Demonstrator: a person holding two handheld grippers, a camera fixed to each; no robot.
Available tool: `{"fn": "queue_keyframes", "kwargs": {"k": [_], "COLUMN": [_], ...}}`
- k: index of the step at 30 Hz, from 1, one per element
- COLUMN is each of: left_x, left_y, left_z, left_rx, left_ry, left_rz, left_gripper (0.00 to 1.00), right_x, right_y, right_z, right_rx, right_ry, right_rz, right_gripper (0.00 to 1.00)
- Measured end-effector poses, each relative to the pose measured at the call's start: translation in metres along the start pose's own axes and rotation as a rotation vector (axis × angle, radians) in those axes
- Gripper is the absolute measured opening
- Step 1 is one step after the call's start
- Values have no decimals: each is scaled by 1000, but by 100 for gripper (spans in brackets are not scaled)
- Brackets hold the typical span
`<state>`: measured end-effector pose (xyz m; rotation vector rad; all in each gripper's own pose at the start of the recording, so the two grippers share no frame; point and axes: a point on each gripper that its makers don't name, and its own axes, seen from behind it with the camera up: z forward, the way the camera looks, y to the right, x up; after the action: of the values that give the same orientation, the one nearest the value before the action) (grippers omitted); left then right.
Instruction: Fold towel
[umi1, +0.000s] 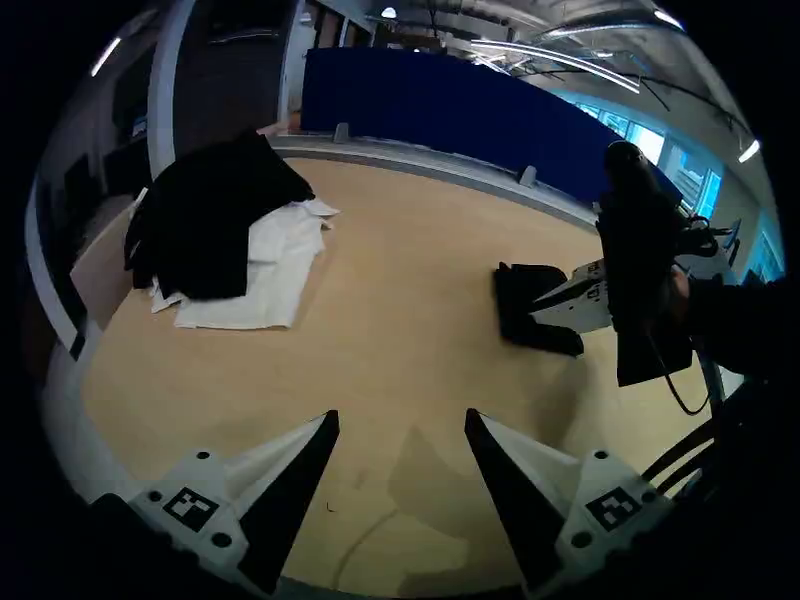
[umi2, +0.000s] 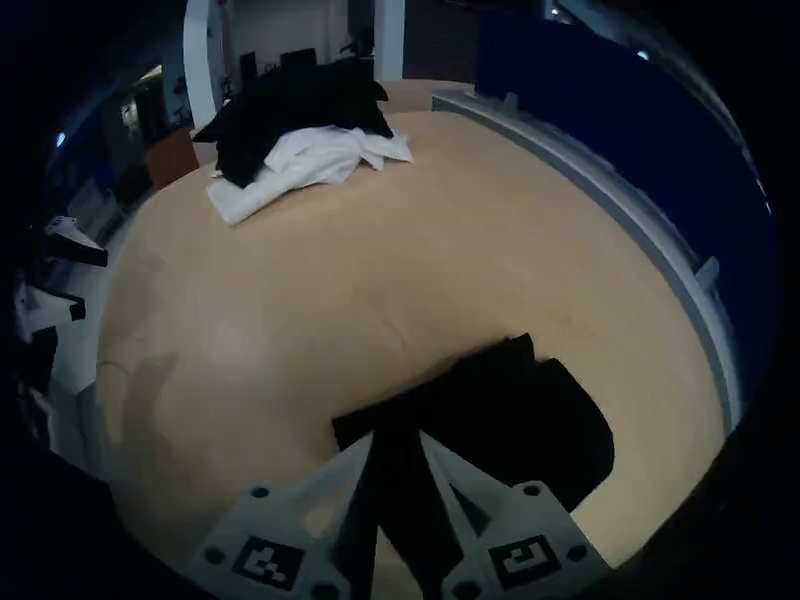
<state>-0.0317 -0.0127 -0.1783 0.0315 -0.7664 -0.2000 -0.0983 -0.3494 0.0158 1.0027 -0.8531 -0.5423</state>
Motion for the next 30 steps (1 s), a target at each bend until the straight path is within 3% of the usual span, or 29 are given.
{"fn": "queue_keyframes", "kwargs": {"k": [8,17,30], "left_x": [0,3,7], "left_y": [1,1,7], "left_z": [3,3,8], "left_rx": [-2,-1,-9], "left_ry": [-3,-3,-2], "left_rz": [-1,-3,4], "left_gripper": [94,94,93], "right_x": [-3,-12,-55], "right_y": [-2,5,15], "right_z": [-5,-18,-42], "right_rx": [10,-6,-58], "right_ry": [12,29,17], "right_rz": [-8,43,109], "right_gripper": [62,66,66]}}
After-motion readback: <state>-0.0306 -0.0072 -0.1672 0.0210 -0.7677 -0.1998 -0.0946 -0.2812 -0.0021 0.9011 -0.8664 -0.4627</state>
